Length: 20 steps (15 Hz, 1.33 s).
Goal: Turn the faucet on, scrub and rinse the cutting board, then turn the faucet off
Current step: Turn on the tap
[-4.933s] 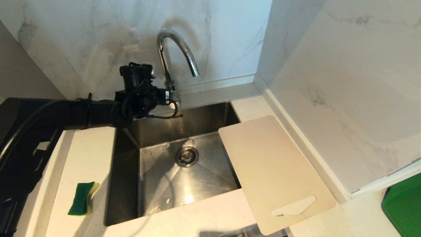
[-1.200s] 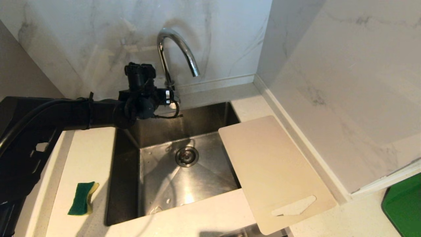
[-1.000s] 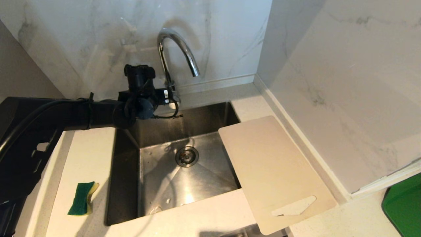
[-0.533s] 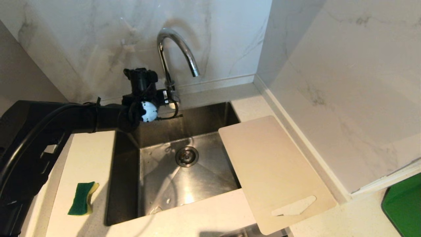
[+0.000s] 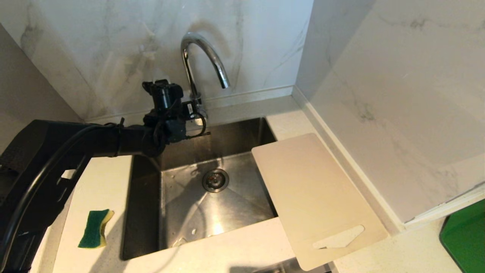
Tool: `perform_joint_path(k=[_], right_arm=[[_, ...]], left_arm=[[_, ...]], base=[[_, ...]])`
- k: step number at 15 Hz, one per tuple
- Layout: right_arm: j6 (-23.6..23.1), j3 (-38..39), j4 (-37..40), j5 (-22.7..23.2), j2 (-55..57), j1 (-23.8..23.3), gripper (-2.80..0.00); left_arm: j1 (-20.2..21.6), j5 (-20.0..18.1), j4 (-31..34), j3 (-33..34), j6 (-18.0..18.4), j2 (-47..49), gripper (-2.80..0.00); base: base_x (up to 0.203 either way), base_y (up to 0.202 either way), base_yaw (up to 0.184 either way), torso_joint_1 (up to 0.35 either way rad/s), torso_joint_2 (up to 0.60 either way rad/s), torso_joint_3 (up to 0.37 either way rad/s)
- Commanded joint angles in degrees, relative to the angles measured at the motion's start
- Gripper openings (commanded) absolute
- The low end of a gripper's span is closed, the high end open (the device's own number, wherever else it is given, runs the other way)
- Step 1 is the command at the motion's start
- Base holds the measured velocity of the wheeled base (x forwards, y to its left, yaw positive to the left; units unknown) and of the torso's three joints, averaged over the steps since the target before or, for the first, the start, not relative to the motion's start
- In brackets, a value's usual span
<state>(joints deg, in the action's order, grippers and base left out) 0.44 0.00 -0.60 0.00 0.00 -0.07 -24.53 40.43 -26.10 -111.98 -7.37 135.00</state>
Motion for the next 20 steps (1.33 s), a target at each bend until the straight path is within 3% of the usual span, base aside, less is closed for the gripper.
perform_joint_path(k=[1, 20], right_arm=[[0.00, 0.00, -0.02, 0.00, 0.00, -0.01, -2.80], [0.00, 0.00, -0.02, 0.00, 0.00, -0.01, -2.80]], left_arm=[[0.01, 0.35, -0.70, 0.01, -0.02, 0.79, 0.00], [0.80, 2.28, -1.93, 0.01, 1.11, 2.63, 0.00]], base=[[0.000, 0.000, 0.000, 0.000, 0.00, 0.000], [0.000, 0.000, 0.000, 0.000, 0.00, 0.000]])
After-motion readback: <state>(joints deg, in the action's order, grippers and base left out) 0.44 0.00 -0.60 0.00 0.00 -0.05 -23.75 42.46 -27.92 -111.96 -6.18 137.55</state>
